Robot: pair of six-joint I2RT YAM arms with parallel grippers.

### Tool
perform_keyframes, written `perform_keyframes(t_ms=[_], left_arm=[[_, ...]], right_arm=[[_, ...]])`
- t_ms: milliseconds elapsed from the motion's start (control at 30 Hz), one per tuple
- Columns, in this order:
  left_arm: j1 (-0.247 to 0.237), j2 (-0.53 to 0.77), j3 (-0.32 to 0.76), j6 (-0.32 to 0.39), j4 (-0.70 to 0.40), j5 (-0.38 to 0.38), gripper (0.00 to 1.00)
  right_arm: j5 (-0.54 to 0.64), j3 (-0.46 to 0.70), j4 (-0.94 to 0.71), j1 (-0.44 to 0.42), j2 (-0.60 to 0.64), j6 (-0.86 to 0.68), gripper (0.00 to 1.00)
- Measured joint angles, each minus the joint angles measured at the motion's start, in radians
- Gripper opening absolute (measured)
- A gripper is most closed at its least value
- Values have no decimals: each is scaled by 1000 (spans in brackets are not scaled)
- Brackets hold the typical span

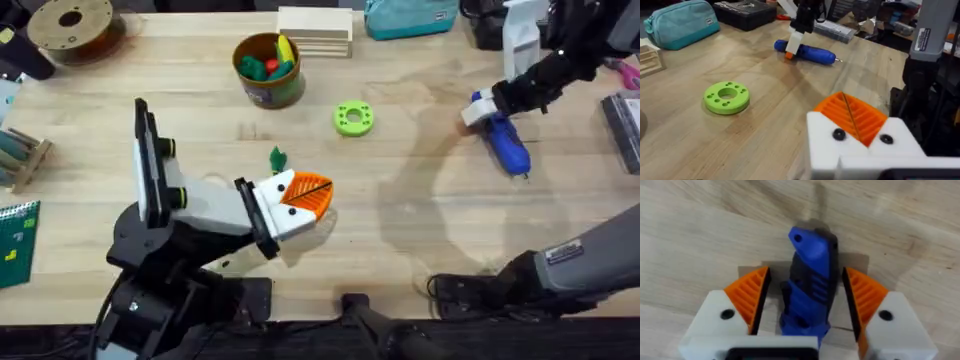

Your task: Pick up the gripper from the table and insert it into the empty holder that is missing its gripper. Then pick up a screw, insert it into the mounting hole, and use the screwdriver to tighten it. Finally, clean up the table by picking up the vegetable and placing it into the bucket.

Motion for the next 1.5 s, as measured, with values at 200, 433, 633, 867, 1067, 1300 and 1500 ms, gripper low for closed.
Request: perform_keyframes(t_ms=[200,433,633,867,1067,1300,1500], left_arm=[[0,0,0,0,0,0,11],[0,0,0,0,0,0,11],[0,0,0,0,0,0,11],[0,0,0,0,0,0,11],[0,0,0,0,0,0,11],[0,0,0,0,0,0,11],[0,0,0,0,0,0,11]], right_arm=[[0,2,-25,-1,0,0,797],[4,3,-21,-3,0,-5,225],[6,8,-58,-5,2,-4,31],[-9,2,-125,-5,-82,21,31],[-69,2,-119,-5,-386,62,31],[-194,2,-127,-4,-700,145,31],[-335,-21,-35,41,-912,221,31]])
